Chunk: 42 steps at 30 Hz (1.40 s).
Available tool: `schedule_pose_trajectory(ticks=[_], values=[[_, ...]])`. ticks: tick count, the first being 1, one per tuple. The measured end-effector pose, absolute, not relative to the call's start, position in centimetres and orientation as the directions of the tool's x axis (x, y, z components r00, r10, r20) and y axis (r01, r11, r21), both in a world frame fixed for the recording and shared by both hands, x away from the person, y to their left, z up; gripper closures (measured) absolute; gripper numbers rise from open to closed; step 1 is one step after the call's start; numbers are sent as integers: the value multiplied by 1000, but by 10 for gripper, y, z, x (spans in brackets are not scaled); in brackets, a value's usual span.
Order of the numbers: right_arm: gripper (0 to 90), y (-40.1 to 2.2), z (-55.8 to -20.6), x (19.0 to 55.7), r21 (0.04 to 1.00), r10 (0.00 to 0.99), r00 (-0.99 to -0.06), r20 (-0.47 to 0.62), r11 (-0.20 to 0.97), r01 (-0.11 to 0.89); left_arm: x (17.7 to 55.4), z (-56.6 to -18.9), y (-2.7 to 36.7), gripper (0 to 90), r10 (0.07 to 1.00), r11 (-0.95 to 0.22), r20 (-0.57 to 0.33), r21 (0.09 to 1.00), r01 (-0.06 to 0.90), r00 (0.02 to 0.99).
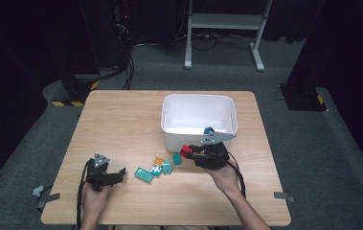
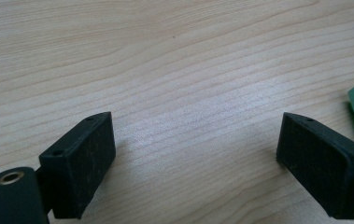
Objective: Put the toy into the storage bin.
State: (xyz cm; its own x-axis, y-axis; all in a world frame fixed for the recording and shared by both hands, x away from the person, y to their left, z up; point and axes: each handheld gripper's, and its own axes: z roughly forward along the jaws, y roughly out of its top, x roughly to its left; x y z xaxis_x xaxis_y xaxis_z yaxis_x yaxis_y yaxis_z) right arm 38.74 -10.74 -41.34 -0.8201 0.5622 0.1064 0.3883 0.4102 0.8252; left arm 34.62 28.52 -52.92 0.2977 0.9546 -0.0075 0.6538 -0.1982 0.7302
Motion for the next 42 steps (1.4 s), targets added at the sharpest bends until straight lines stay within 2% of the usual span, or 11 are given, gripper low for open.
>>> schedule_pose_trajectory(ticks=[26, 42], values=[[678, -129, -372, 413, 864, 630, -770, 101, 328, 382, 346, -529, 285, 115, 955, -198, -8, 730, 654, 298], [677, -143, -371, 437, 853, 707, -696, 126, 282, 440, 346, -529, 285, 115, 955, -198, -7, 730, 654, 298]])
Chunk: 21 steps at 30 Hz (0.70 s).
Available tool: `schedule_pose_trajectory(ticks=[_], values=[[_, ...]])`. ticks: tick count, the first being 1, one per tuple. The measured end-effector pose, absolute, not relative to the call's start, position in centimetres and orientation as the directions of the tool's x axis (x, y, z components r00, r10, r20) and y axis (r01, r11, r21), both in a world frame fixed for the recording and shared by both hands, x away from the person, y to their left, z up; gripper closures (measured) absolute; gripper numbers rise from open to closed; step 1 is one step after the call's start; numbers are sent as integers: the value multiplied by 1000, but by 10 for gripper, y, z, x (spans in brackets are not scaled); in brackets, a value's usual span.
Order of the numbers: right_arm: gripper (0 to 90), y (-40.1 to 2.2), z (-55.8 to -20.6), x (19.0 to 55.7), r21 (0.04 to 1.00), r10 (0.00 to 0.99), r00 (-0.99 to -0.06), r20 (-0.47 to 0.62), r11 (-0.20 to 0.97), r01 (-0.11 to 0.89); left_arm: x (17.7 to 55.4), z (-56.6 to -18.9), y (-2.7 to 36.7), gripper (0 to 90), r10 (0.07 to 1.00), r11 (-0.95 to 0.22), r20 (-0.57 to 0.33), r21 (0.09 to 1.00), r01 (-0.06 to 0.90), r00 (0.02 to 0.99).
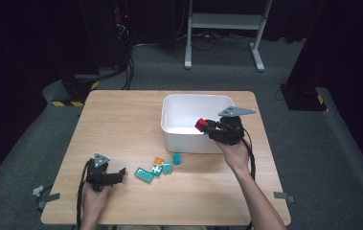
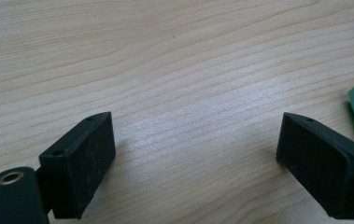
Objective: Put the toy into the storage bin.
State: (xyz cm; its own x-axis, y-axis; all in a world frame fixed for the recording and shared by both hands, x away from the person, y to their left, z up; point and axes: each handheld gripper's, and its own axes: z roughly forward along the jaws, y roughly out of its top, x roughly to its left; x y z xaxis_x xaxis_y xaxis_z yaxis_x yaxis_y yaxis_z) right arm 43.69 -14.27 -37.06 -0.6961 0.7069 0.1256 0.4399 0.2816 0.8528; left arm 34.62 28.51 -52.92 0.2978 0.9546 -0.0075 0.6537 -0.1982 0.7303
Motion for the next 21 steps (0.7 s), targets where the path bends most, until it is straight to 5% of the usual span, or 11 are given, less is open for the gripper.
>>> schedule_pose_trajectory(ticks=[21], values=[[674, -142, -376, 460, 824, 766, -634, 107, 289, 488, 346, -529, 285, 115, 955, -198, -8, 730, 654, 298]])
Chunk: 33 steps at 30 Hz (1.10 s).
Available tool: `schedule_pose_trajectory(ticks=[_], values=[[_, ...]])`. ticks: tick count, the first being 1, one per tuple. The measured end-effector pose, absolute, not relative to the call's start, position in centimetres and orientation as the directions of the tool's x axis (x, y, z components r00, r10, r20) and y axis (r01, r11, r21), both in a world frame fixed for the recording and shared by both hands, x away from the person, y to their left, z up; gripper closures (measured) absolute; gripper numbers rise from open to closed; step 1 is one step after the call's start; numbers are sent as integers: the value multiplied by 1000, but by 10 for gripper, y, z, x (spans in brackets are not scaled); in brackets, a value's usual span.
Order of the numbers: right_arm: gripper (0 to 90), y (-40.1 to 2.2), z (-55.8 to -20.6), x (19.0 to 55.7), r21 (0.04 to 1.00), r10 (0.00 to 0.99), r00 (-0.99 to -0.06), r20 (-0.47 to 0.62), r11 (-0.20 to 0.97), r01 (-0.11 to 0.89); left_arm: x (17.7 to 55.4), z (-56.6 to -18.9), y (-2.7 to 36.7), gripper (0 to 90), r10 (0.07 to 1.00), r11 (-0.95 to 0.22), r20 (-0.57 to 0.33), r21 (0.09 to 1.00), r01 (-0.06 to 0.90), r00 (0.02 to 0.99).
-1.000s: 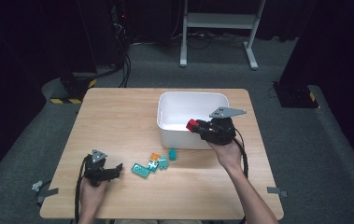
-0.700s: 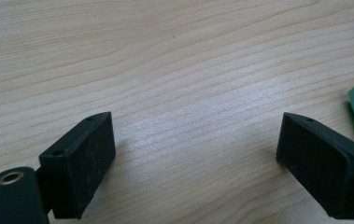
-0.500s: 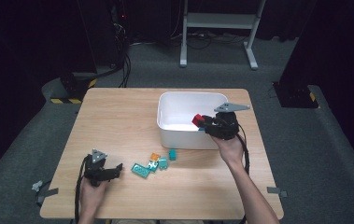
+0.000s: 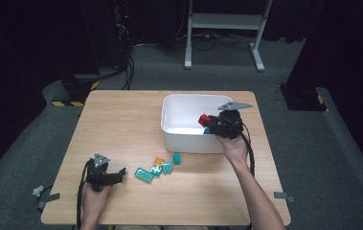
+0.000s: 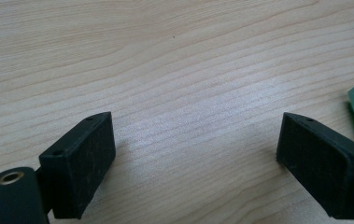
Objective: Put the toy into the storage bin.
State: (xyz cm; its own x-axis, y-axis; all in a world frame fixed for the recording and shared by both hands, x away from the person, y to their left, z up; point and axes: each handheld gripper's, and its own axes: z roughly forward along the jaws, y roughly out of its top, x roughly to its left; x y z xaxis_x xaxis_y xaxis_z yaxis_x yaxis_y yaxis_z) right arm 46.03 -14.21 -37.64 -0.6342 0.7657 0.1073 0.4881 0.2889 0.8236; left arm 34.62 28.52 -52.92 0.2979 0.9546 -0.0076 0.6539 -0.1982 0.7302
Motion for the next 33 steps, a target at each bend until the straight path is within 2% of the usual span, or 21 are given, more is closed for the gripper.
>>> schedule_pose_trajectory(ticks=[12, 18, 27, 33], values=[[664, -142, -379, 466, 809, 780, -618, 100, 298, 506, 346, -529, 285, 115, 955, -198, -8, 730, 654, 298], [537, -141, -380, 465, 808, 772, -626, 107, 300, 508, 346, -529, 285, 115, 955, -197, -8, 731, 654, 297], [376, -140, -375, 447, 861, 711, -688, 148, 250, 443, 346, -529, 285, 115, 955, -198, -8, 730, 654, 298], [358, -140, -376, 428, 876, 666, -725, 174, 232, 423, 346, -529, 285, 115, 955, -198, -8, 730, 654, 298]])
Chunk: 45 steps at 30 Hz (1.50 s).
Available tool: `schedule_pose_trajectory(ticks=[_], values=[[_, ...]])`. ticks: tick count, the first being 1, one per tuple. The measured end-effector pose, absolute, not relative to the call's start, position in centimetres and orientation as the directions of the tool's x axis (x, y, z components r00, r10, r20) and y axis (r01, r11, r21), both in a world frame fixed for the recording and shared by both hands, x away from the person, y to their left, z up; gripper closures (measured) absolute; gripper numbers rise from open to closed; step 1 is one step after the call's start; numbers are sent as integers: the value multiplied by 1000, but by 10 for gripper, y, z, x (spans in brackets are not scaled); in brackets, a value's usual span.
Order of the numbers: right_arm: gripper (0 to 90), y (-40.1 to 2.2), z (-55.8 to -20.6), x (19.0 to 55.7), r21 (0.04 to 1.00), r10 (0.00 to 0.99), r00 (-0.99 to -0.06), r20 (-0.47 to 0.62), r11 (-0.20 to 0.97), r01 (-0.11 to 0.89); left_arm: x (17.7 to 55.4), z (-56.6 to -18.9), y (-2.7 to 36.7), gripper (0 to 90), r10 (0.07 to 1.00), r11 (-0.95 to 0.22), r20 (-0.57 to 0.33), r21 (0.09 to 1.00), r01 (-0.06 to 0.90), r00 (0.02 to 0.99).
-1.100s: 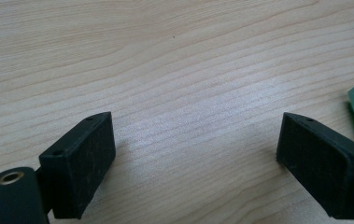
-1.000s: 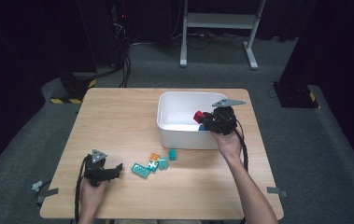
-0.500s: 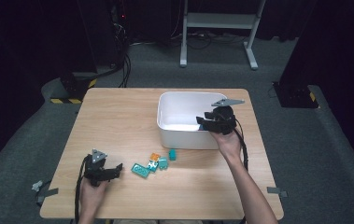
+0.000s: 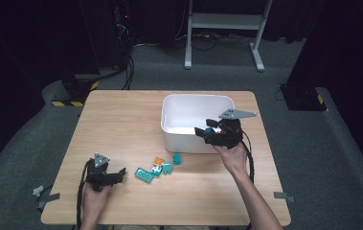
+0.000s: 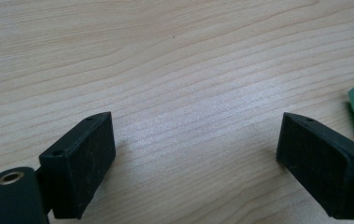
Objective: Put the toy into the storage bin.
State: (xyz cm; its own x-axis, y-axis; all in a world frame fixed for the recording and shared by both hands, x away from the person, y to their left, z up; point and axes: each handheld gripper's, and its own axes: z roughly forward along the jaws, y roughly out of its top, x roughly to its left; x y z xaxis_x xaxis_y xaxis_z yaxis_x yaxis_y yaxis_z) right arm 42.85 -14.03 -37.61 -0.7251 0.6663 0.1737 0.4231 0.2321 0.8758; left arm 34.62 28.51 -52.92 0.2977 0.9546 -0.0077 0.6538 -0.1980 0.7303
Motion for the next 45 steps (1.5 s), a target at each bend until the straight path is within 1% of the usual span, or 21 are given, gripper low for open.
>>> schedule_pose_trajectory(ticks=[3, 9, 11, 14, 16, 19, 23, 27, 37, 45], values=[[346, -138, -377, 421, 872, 662, -733, 158, 254, 418, 346, -529, 285, 115, 955, -198, -8, 730, 654, 298], [282, -131, -381, 406, 871, 638, -761, 118, 302, 388, 346, -529, 285, 115, 955, -198, -8, 730, 654, 298], [273, -129, -383, 401, 867, 632, -768, 108, 317, 383, 346, -529, 285, 115, 955, -198, -8, 730, 654, 298], [282, -123, -390, 393, 858, 620, -778, 97, 345, 381, 346, -529, 285, 115, 955, -198, -8, 730, 654, 298], [305, -118, -397, 388, 851, 611, -786, 90, 364, 380, 346, -529, 285, 115, 955, -198, -8, 730, 654, 297], [332, -113, -406, 384, 848, 605, -790, 101, 363, 387, 346, -529, 285, 115, 955, -198, -7, 730, 654, 298], [381, -106, -417, 379, 841, 609, -788, 87, 379, 386, 346, -529, 285, 115, 955, -198, -8, 731, 654, 297], [405, -100, -430, 378, 826, 629, -773, 83, 391, 406, 346, -529, 285, 115, 955, -198, -7, 730, 654, 298], [418, -86, -467, 385, 781, 677, -728, 109, 395, 483, 346, -529, 285, 115, 955, -198, -7, 730, 654, 298], [418, -74, -484, 390, 764, 679, -724, 123, 401, 506, 346, -529, 285, 115, 955, -198, -8, 730, 654, 298]])
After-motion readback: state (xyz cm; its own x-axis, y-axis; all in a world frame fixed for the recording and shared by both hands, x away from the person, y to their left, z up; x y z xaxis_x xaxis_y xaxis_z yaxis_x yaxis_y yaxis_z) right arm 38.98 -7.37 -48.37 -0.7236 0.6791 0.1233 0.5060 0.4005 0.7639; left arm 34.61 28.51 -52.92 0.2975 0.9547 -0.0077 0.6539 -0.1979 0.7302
